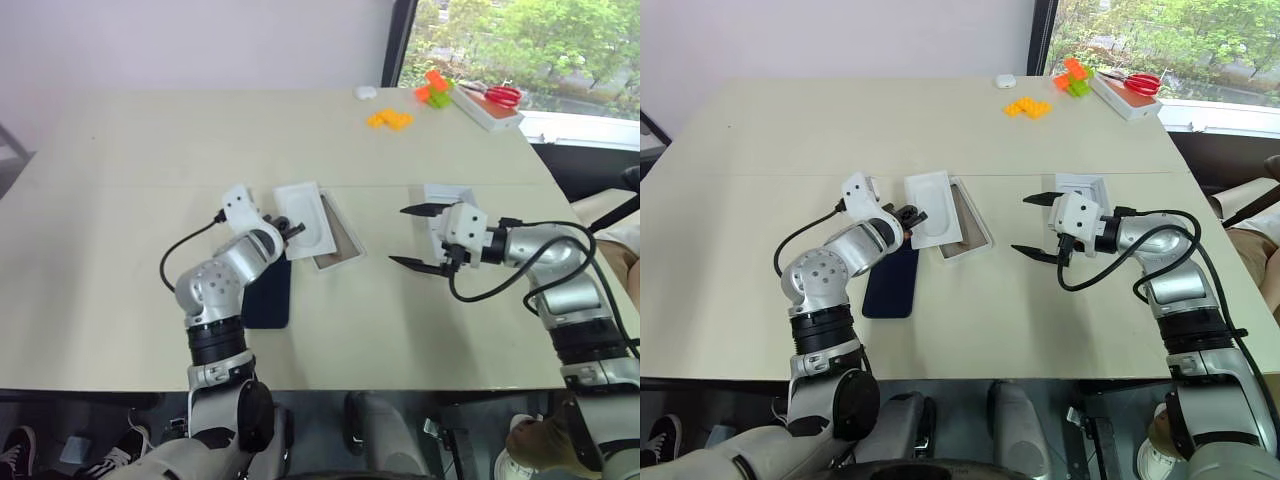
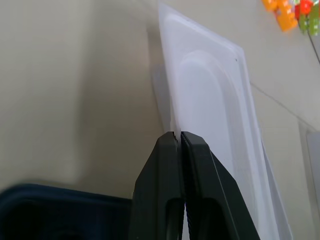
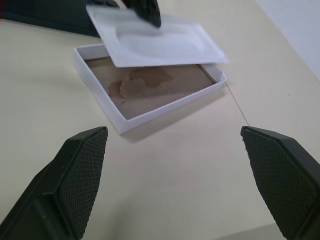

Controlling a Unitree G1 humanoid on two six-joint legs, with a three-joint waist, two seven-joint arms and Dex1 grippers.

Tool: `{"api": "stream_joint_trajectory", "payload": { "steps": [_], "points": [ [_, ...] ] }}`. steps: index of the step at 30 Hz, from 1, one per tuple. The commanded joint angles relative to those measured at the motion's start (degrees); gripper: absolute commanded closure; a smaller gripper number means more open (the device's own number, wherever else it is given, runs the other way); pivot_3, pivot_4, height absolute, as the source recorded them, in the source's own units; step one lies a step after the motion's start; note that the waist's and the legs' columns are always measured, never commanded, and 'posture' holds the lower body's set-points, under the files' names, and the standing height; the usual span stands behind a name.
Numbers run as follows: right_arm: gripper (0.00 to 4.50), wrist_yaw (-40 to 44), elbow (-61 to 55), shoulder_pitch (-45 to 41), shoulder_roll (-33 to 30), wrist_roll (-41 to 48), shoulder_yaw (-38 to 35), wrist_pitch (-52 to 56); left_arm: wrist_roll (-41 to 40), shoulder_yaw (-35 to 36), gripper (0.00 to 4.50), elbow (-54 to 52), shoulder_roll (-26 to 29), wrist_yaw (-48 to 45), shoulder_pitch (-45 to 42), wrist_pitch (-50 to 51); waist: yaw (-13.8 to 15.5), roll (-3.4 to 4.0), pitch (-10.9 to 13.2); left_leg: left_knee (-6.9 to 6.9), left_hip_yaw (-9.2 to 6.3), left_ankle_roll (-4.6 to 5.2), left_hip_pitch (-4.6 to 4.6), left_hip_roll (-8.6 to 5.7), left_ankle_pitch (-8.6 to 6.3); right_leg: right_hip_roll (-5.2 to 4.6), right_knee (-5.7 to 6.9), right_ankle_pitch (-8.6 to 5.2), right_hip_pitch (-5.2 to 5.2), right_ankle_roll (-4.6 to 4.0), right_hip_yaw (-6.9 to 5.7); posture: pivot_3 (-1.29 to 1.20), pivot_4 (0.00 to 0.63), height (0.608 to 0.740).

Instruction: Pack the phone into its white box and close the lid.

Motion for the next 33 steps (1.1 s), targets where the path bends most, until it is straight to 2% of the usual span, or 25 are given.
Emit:
{"api": "stream_joint_trajectory", "payload": {
  "steps": [1,7,10,17,22,33],
  "points": [
    [0.0,-0.42,-2.18,-0.37,0.13,0.97,-1.49,0.07,-2.04,-2.51,4.46,0.01,-5.4,-0.36,0.19,0.25,0.03,0.0,0.0,0.0,0.0,0.0,0.0,0.0,0.0,0.0,0.0,0.0,0.0,0.0,0.0,0.0,0.15,0.74],
    [0.0,-0.68,-2.41,-0.3,0.22,1.11,-1.56,0.37,-3.95,-2.61,4.46,0.72,-4.8,-0.01,0.21,-0.6,0.0,0.0,0.0,0.0,0.0,0.0,0.01,0.01,0.0,0.01,0.0,0.0,0.01,0.0,0.0,0.0,0.15,0.74],
    [0.0,-0.76,-2.51,-0.25,0.31,1.11,-1.5,0.4,-4.29,-3.27,3.47,0.26,-4.37,-0.07,0.1,-0.65,0.02,0.0,0.0,0.0,0.0,0.0,0.01,0.01,0.0,0.02,0.0,0.0,0.01,0.0,0.0,0.0,0.15,0.74],
    [0.0,-0.94,-2.58,-0.18,0.63,1.18,-1.41,0.57,-5.07,-5.65,0.07,-1.01,-1.33,-0.95,-0.52,-0.19,-0.05,0.0,0.0,-0.04,0.03,0.01,0.38,0.0,-0.01,0.07,-0.04,-0.01,0.32,-0.01,0.03,0.0,0.15,0.74],
    [0.0,-1.06,-2.26,-0.32,0.98,1.06,-1.3,0.45,-4.82,-8.11,0.07,-3.75,3.17,-4.42,-1.78,1.8,-0.12,0.0,0.0,-0.05,0.03,0.08,0.56,0.02,-0.06,0.14,-0.14,-0.03,0.53,0.0,0.03,0.0,0.15,0.74],
    [0.0,-0.77,-1.08,-1.07,1.64,1.1,-1.41,0.26,-9.0,-4.67,0.07,-6.75,8.15,-8.09,-6.18,7.97,-0.1,0.0,0.0,-0.05,0.03,0.08,0.54,0.11,-0.06,0.13,-0.15,-0.02,0.52,-0.01,0.03,0.0,0.15,0.74]
  ]
}}
